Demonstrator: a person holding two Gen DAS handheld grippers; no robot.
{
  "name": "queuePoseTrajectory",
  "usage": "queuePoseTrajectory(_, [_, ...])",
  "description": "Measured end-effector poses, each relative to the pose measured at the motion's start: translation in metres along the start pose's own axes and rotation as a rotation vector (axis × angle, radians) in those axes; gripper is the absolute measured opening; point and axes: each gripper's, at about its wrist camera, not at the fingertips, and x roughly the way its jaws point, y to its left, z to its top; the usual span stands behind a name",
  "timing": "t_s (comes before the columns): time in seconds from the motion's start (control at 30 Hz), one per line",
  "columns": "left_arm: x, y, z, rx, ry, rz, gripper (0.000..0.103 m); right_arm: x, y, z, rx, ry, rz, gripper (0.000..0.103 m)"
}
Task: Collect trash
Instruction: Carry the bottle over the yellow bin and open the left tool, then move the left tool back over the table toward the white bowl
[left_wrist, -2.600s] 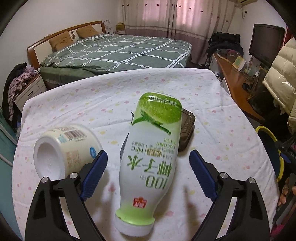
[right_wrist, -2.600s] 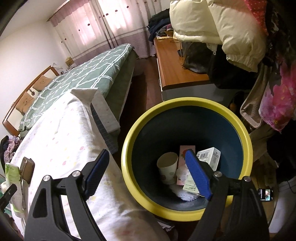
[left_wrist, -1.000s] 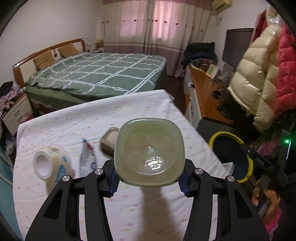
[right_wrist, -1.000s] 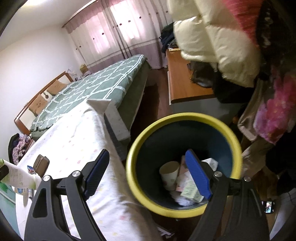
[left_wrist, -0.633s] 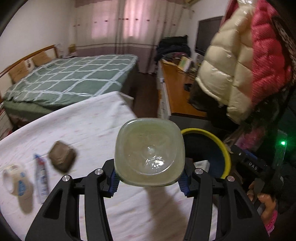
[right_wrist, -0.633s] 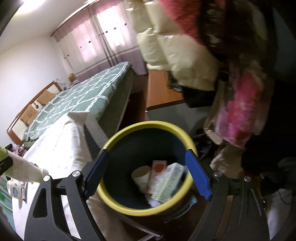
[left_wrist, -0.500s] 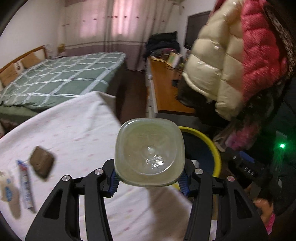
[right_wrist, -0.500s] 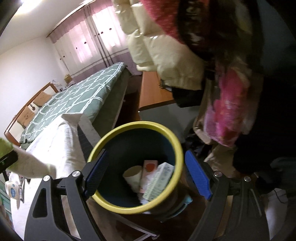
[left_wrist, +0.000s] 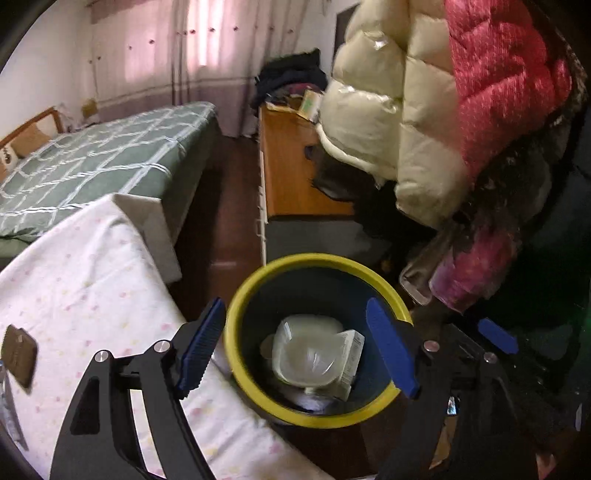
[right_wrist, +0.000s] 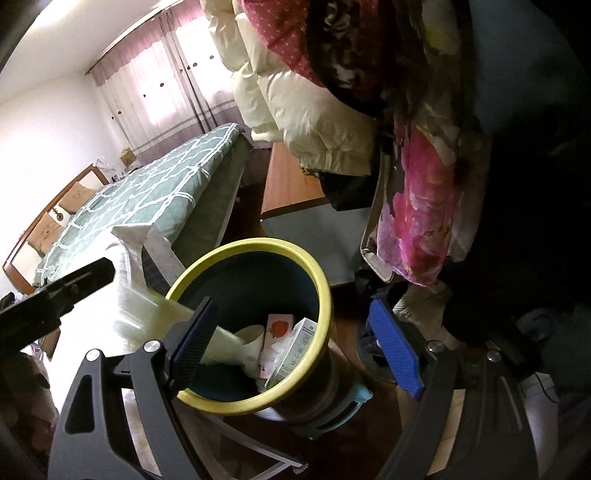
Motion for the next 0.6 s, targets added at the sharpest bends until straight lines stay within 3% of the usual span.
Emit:
queuePoseTrajectory(0.17, [-0.042,0.028,-0.010,-0.025,-0.060,0.056,0.080,0.003,0.008,-0.002,-0.012,0.009,0.019,0.080])
queuePoseTrajectory(0.3, [-0.086,0.069,-0.032,-0.105,-0.100,0.114,0.082,0.007,0.027,-0.006,-0.043,0.028,0.047,0.080])
queuePoseTrajectory(0.6, [-0.175,0.169,-0.101,-0.302,-0.182,0.347,0.085,0.016,0.097,-0.020,-0.163,0.073,0.118,0.080])
